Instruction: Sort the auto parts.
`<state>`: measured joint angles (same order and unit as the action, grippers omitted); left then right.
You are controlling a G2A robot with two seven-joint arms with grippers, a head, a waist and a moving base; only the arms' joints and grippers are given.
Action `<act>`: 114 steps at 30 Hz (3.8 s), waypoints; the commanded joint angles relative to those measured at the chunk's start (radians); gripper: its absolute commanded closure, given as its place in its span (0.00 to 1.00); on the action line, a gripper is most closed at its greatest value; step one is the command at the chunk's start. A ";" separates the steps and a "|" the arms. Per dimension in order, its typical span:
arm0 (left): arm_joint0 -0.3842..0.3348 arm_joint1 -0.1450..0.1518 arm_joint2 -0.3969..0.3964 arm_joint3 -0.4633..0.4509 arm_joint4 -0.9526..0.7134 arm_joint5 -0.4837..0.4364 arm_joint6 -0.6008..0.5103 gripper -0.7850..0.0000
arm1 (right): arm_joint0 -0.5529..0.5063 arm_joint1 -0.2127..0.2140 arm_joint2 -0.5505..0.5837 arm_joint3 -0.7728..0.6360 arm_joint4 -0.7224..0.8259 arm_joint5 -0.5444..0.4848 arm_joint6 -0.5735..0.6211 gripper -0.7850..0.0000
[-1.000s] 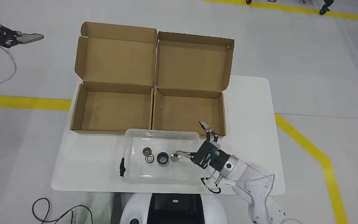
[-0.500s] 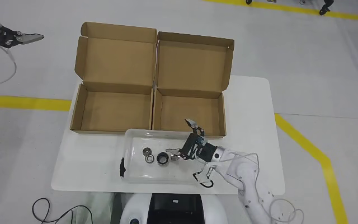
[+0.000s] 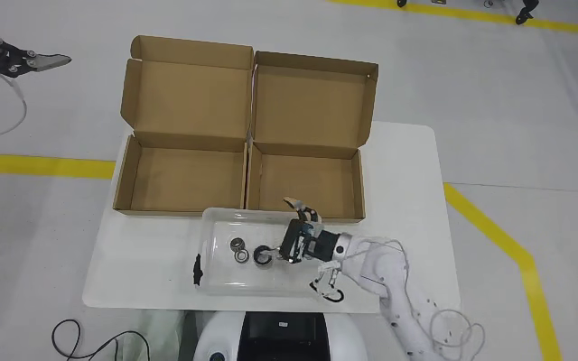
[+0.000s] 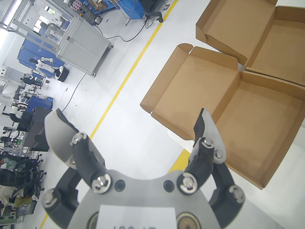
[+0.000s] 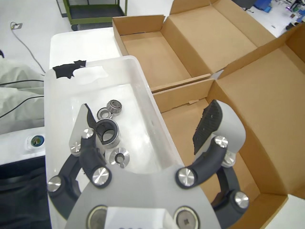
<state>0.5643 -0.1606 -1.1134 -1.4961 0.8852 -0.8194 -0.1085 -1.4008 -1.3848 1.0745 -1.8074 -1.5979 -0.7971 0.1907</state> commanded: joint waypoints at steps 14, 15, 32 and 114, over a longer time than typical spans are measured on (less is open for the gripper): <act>0.000 0.000 0.000 0.000 0.000 0.000 0.000 0.00 | 0.199 -0.026 -0.177 0.114 0.146 -0.050 0.318 0.19; 0.000 0.000 0.000 0.000 0.000 0.000 0.000 0.00 | 0.200 -0.025 -0.179 0.116 0.151 -0.051 0.331 0.20; 0.000 0.000 0.000 0.000 0.000 0.000 0.000 0.00 | 0.209 -0.011 -0.238 0.143 0.245 -0.045 0.551 0.22; 0.000 0.000 0.000 0.000 0.000 0.000 0.000 0.00 | 0.491 -0.006 -0.146 0.061 0.397 0.092 -0.323 1.00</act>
<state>0.5643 -0.1606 -1.1134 -1.4961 0.8852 -0.8194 -0.1085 -0.9123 -1.3906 0.9218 -1.7346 -1.2002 -0.7120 -0.1271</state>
